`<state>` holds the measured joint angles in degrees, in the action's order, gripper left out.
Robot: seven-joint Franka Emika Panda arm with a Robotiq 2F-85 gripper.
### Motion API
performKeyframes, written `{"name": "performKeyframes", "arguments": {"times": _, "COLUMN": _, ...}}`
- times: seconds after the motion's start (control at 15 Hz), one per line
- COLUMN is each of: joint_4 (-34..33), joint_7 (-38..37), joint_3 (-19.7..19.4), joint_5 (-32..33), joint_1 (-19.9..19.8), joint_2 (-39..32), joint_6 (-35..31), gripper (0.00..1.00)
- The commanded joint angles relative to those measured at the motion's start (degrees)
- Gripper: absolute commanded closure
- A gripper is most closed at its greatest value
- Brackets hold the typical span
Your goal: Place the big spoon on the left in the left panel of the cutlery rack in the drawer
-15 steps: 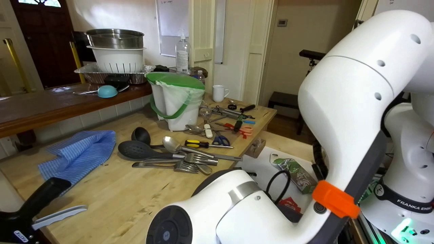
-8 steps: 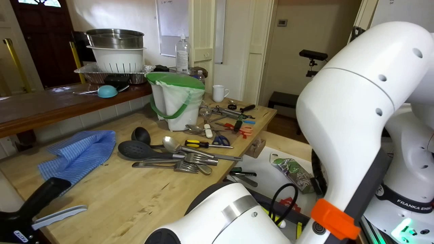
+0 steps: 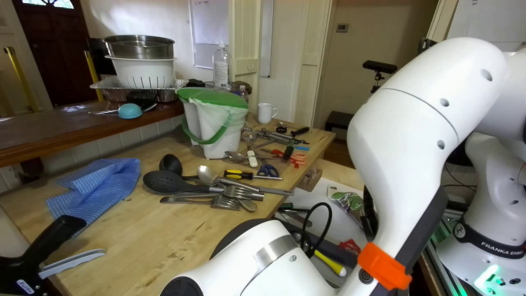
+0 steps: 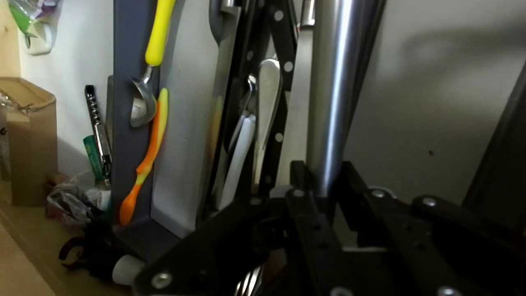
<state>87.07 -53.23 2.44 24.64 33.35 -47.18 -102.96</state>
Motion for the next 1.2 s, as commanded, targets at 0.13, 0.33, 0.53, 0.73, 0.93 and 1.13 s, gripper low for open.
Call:
{"name": "performKeyframes", "arguments": {"times": 0.13, "joint_4": -5.4, "joint_7": 5.5, "joint_3": 0.3, "joint_5": 1.7, "joint_1": 1.4, "joint_2": -4.3, "joint_6": 4.1, "gripper": 0.53}}
{"name": "performKeyframes", "arguments": {"times": 0.33, "joint_4": -6.9, "joint_7": 7.3, "joint_3": 0.1, "joint_5": 1.9, "joint_1": 1.7, "joint_2": -4.9, "joint_6": 5.2, "gripper": 0.37}}
{"name": "performKeyframes", "arguments": {"times": 0.53, "joint_4": -6.4, "joint_7": 7.4, "joint_3": 0.4, "joint_5": 1.3, "joint_1": 1.5, "joint_2": -3.5, "joint_6": 6.2, "gripper": 0.15}}
{"name": "performKeyframes", "arguments": {"times": 0.73, "joint_4": -2.7, "joint_7": 9.1, "joint_3": 1.2, "joint_5": 1.7, "joint_1": 1.5, "joint_2": -0.3, "joint_6": 4.7, "gripper": 0.00}}
{"name": "performKeyframes", "arguments": {"times": 0.93, "joint_4": 2.5, "joint_7": 11.4, "joint_3": 2.5, "joint_5": 1.5, "joint_1": 1.1, "joint_2": 4.1, "joint_6": 2.2, "gripper": 0.00}}
{"name": "performKeyframes", "arguments": {"times": 1.13, "joint_4": 6.3, "joint_7": 12.3, "joint_3": 4.8, "joint_5": 0.1, "joint_1": 1.2, "joint_2": 7.4, "joint_6": -0.9, "gripper": 0.00}}
